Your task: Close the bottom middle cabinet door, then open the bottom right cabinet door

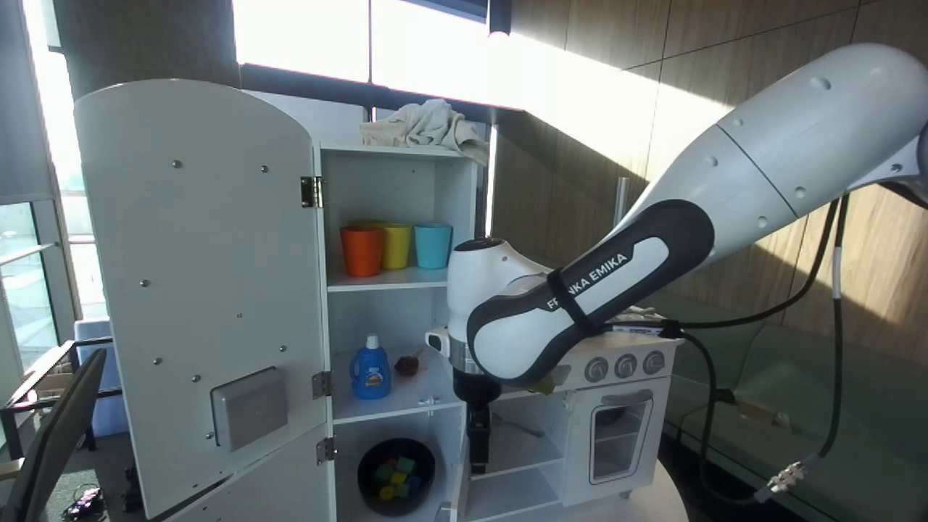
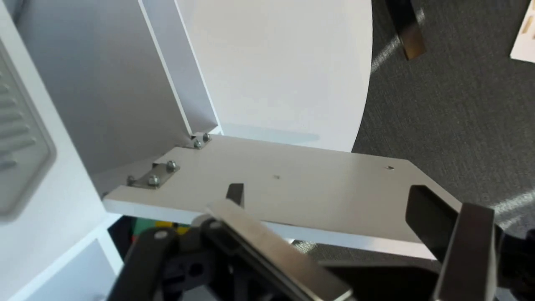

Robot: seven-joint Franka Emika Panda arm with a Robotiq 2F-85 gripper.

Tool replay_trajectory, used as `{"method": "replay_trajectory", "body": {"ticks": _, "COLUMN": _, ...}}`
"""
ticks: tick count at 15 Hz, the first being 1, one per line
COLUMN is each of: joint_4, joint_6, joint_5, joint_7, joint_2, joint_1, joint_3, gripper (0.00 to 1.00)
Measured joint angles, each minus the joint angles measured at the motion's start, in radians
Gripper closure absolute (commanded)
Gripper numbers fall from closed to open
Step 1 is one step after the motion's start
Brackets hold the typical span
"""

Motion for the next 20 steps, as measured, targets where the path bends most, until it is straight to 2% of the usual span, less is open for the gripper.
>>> {"method": "replay_trajectory", "body": {"ticks": 4, "joint_4": -0.013, "joint_6": -0.004, "joint_5": -0.025, "joint_7": 0.020, "joint_2": -0.046, "joint_1": -0.014, "joint_3": -0.008, "gripper": 0.00}}
{"method": "replay_trajectory", "body": {"ticks": 9, "joint_4": -0.023, "joint_6": -0.005, "joint_5": -0.017, "joint_7": 0.020, "joint_2": -0.092, "joint_1": 0.019, "joint_3": 0.037, "gripper": 0.00}}
{"method": "replay_trajectory", "body": {"ticks": 17, "joint_4": 0.009, "joint_6": -0.003, "joint_5": -0.047, "joint_7": 0.020, "joint_2": 0.032, "joint_1": 0.066, "joint_3": 0.065, "gripper": 0.00}}
{"method": "replay_trajectory", "body": {"ticks": 20, "joint_4": 0.057, "joint_6": -0.075, "joint_5": -0.074, "joint_7": -0.002, "joint_2": 0.047, "joint_1": 0.083, "joint_3": 0.079, "gripper": 0.00}}
